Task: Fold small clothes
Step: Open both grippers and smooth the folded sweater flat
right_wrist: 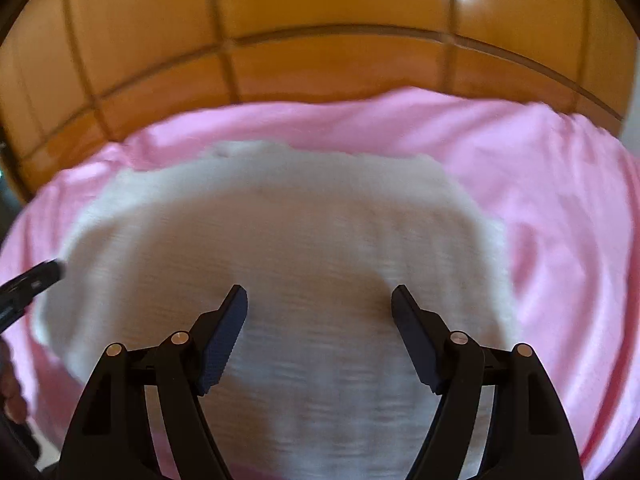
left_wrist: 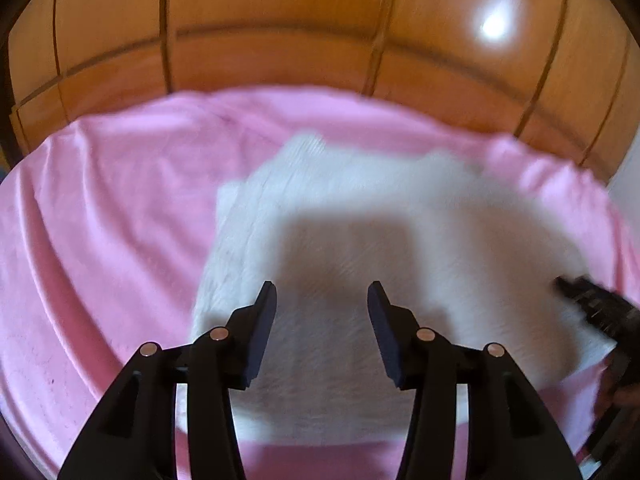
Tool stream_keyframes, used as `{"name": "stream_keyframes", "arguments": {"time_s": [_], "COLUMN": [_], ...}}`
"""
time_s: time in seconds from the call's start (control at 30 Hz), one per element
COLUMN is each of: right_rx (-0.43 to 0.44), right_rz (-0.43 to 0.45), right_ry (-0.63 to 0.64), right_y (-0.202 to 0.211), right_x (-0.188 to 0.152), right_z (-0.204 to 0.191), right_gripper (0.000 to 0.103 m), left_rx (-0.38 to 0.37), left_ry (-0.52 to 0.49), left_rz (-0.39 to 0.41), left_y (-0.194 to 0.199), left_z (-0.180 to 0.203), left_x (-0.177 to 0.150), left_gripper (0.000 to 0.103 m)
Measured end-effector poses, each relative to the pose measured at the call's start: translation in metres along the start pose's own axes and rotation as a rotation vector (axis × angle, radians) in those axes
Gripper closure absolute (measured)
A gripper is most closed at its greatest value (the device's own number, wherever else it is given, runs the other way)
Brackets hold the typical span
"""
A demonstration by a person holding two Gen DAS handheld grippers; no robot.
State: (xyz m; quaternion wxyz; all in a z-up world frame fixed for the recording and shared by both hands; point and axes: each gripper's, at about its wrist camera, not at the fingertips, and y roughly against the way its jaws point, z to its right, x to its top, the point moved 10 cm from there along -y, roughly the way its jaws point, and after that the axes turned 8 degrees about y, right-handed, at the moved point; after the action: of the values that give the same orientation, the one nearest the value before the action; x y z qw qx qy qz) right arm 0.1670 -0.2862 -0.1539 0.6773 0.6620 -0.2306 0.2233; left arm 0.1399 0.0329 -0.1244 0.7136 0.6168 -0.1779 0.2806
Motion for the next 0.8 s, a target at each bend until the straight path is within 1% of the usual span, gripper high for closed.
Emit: {"name": "stream_keyframes", "arguments": {"time_s": [0.03,0.07,0.17,0.2,0.3,0.37,0.47,0.53,0.57,0.6,0.63,0.67,0.73,0.8], "right_rx": [0.018,0.044,0.041,0.035,0.041,0.066,0.068,0.074,0.072,0.055,0.032,0.025,0.057,0.040], "right_rz": [-0.001,0.003,0.017,0.020,0.038,0.058,0.072,0.065,0.054,0.032,0.001,-0.028,-0.004,0.002], "right_ry": [-0.034,-0.066,-0.079,-0.082,-0.104,-0.101,-0.053,-0.030,-0.018,-0.014,-0.019,-0.028,-0.063,-0.039], "right_y": [-0.003,-0.004,0.004,0.007,0.022,0.036,0.053,0.056,0.054,0.048,0.042,0.033,0.027,0.027], "right_x": [-0.004,-0.006,-0.004,-0.003,-0.001,-0.003,-0.012,-0.020,-0.028,-0.037,-0.047,-0.056,-0.064,-0.062], "right_z": [0.007,0.012,0.018,0.020,0.028,0.028,0.026,0.024,0.024,0.028,0.033,0.039,0.045,0.043], "right_gripper": [0.027,0.027,0.028,0.028,0.028,0.028,0.027,0.028,0.028,0.027,0.027,0.027,0.027,0.027], "left_rx": [0.016,0.009,0.007,-0.009,-0.076,-0.134,-0.220,-0.257,-0.257,-0.253,-0.229,-0.181,-0.150,-0.147], "left_ry": [0.006,0.015,0.014,0.024,0.013,-0.014,-0.102,-0.174,-0.196,-0.228,-0.252,-0.282,-0.330,-0.323], "left_rz": [-0.020,-0.024,0.000,0.017,0.051,0.075,0.081,0.052,0.030,-0.011,-0.040,-0.067,-0.025,-0.029], "left_y": [-0.006,-0.010,0.001,0.008,0.027,0.040,0.052,0.051,0.046,0.036,0.028,0.013,0.013,0.019], "left_z": [-0.006,-0.010,-0.010,-0.010,-0.001,0.011,0.042,0.065,0.071,0.078,0.080,0.078,0.080,0.080], "left_x": [-0.005,-0.008,-0.008,-0.007,-0.009,-0.015,-0.029,-0.044,-0.052,-0.063,-0.072,-0.083,-0.088,-0.086], "left_gripper": [0.055,0.055,0.057,0.057,0.056,0.056,0.054,0.053,0.053,0.052,0.051,0.051,0.051,0.051]}}
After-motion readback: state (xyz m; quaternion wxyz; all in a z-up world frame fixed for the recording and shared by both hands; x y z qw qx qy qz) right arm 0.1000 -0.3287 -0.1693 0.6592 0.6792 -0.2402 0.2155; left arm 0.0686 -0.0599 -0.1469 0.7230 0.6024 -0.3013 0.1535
